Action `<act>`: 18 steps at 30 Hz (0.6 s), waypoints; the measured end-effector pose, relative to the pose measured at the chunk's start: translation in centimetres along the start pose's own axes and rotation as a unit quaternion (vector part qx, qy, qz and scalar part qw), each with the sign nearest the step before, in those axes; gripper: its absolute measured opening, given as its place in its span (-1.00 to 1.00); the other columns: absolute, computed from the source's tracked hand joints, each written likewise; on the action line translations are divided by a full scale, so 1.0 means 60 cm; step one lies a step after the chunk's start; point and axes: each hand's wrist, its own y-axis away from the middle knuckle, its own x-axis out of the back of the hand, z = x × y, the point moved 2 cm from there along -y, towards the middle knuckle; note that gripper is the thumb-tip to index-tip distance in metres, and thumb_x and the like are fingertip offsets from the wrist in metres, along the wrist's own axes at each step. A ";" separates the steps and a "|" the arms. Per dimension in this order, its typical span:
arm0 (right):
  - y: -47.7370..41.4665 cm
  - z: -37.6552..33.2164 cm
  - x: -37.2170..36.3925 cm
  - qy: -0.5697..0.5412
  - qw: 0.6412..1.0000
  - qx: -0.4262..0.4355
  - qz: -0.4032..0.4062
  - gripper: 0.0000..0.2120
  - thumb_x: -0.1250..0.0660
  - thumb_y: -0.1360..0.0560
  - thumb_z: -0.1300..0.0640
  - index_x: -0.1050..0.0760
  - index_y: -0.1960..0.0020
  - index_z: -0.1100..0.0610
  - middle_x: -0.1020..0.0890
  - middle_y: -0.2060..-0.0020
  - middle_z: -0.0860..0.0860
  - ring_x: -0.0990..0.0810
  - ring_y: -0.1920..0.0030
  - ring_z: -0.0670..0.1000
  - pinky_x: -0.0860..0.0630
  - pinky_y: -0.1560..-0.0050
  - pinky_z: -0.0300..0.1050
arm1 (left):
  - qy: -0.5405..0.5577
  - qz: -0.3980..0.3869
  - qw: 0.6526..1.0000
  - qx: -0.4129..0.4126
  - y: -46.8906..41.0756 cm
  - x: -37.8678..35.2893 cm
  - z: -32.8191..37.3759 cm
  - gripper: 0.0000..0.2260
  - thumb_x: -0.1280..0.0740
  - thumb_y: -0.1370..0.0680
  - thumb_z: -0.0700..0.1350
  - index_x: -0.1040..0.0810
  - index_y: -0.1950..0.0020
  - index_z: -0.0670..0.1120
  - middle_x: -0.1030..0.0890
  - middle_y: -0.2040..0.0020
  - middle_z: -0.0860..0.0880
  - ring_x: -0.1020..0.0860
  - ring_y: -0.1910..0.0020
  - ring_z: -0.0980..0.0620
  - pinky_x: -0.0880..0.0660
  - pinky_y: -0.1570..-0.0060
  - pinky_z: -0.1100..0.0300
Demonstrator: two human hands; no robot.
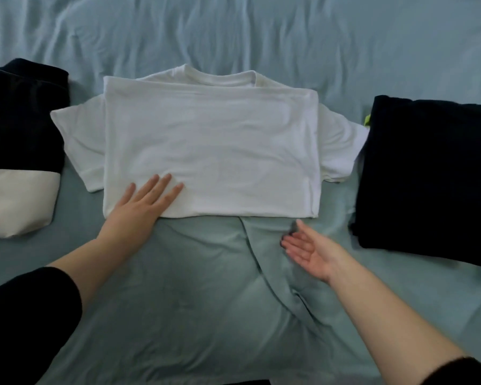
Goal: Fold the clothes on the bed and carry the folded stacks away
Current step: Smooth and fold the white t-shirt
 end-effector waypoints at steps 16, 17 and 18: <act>-0.003 0.068 0.060 -0.202 0.975 0.089 0.033 -0.94 -0.31 -0.55 0.26 -0.45 0.06 0.14 -0.61 0.15 0.06 -0.65 0.26 -0.03 -0.62 0.35 -0.21 | 0.018 -0.047 0.998 -0.028 0.139 -0.052 0.019 -0.27 -0.05 -0.52 -0.39 0.23 -0.53 0.08 0.10 -0.59 0.00 0.12 -0.57 -0.04 0.13 -0.50 0.15; 0.005 0.087 0.076 -0.196 0.977 0.080 0.039 -0.93 -0.32 -0.54 0.26 -0.45 0.06 0.14 -0.63 0.18 0.07 -0.67 0.32 -0.04 -0.61 0.39 -0.23 | 0.022 -0.056 0.998 -0.031 0.159 -0.061 0.027 -0.28 -0.04 -0.53 -0.38 0.25 -0.51 0.09 0.12 -0.59 0.00 0.13 -0.57 -0.05 0.15 -0.49 0.16; 0.015 0.108 0.093 -0.193 0.978 0.071 0.046 -0.93 -0.32 -0.54 0.27 -0.45 0.07 0.14 -0.66 0.23 0.06 -0.68 0.37 -0.07 -0.60 0.41 -0.24 | 0.027 -0.065 0.997 -0.032 0.181 -0.070 0.036 -0.28 -0.04 -0.53 -0.38 0.26 -0.51 0.09 0.12 -0.59 0.00 0.13 -0.57 -0.05 0.15 -0.48 0.18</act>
